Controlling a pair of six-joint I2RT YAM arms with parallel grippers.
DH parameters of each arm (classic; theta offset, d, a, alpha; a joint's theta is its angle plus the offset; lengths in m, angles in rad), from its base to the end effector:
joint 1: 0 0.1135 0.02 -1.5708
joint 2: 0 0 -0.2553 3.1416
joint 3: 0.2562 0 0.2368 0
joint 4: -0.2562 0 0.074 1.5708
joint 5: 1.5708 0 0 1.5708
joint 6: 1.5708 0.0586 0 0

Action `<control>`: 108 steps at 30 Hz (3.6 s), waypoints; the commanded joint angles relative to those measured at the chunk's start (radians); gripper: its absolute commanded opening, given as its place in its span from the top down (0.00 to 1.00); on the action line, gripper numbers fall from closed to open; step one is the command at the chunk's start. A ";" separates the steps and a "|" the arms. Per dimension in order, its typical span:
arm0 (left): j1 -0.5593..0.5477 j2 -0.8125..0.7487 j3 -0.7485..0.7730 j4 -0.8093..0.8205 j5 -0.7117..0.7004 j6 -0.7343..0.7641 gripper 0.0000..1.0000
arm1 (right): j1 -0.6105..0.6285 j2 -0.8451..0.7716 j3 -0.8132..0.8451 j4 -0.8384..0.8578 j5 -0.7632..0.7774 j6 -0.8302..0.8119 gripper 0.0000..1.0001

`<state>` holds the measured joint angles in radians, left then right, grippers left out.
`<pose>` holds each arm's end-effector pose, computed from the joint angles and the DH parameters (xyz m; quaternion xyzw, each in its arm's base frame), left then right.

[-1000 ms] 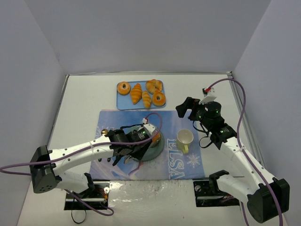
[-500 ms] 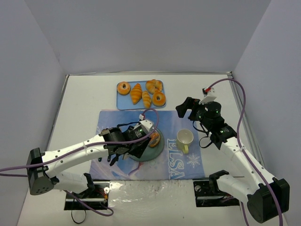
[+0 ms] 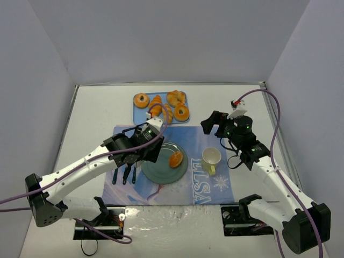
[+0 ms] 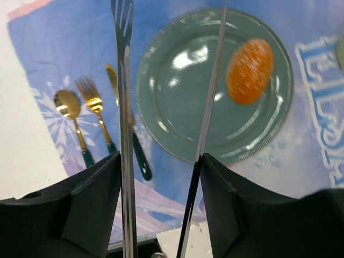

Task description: Place the bread

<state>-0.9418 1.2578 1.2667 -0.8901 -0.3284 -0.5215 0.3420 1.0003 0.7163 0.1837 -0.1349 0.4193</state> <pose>0.1637 -0.1929 0.3186 0.1397 0.9196 -0.1083 0.3509 0.2331 0.0913 0.3086 -0.0166 0.7412 0.2951 0.6028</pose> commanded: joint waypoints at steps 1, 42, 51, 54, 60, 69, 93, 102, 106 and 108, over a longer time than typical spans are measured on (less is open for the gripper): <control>0.137 0.012 0.072 0.118 0.003 0.041 0.47 | 0.006 0.009 0.057 0.076 0.005 -0.014 0.00; 0.591 0.850 0.870 0.079 0.083 0.148 0.45 | 0.009 0.011 0.095 0.025 -0.009 -0.018 0.00; 0.592 0.904 0.902 0.065 0.099 0.152 0.45 | 0.009 0.006 0.092 0.022 -0.002 -0.025 0.00; 0.592 0.914 0.908 0.061 0.103 0.155 0.45 | 0.010 0.009 0.091 0.022 -0.002 -0.024 0.00; 0.592 0.942 0.938 0.043 0.108 0.160 0.45 | 0.011 0.004 0.092 0.022 0.000 -0.027 0.00; 0.592 0.952 0.939 0.046 0.109 0.166 0.53 | 0.010 0.011 0.088 0.022 0.003 -0.023 0.00; 0.591 0.854 0.920 0.054 0.069 0.186 0.69 | 0.011 0.019 0.091 0.022 0.010 -0.028 0.00; 0.591 0.806 0.899 0.054 0.072 0.187 0.69 | 0.011 0.027 0.089 0.026 0.009 -0.027 0.00; 0.587 0.785 0.886 0.050 0.072 0.181 0.69 | 0.009 0.028 0.087 0.030 0.009 -0.025 0.00; 0.579 0.757 0.864 0.057 0.071 0.178 0.69 | 0.010 0.029 0.086 0.030 0.009 -0.025 0.00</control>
<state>-0.3571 2.1458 2.1431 -0.8586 -0.2297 -0.3481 0.3477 1.0336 0.7670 0.1524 -0.1444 0.4053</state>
